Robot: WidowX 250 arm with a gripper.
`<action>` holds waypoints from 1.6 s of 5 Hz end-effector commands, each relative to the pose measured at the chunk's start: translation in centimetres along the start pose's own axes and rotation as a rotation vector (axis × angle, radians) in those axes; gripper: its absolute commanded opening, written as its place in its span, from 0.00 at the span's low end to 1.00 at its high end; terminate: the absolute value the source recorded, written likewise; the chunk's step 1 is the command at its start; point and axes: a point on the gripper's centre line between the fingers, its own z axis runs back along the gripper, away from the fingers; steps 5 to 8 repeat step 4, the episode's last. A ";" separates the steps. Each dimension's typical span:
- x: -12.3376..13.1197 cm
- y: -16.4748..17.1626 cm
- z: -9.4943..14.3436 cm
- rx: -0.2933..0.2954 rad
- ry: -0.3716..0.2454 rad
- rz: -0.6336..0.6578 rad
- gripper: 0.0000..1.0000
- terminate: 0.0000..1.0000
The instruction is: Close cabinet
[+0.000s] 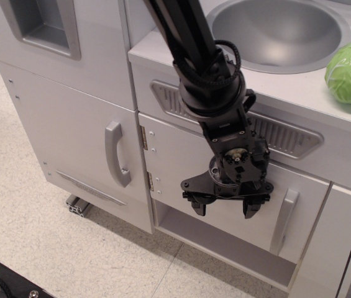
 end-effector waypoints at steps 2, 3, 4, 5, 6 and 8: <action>-0.5 2.3 2.8 -0.024 -0.033 -0.034 1.00 0.00; -0.5 2.3 2.8 -0.024 -0.033 -0.034 1.00 0.00; -0.5 2.3 2.8 -0.024 -0.033 -0.034 1.00 1.00; -0.5 2.3 2.8 -0.024 -0.033 -0.034 1.00 1.00; -0.5 2.3 2.8 -0.024 -0.033 -0.034 1.00 1.00; -0.5 2.3 2.8 -0.024 -0.033 -0.034 1.00 1.00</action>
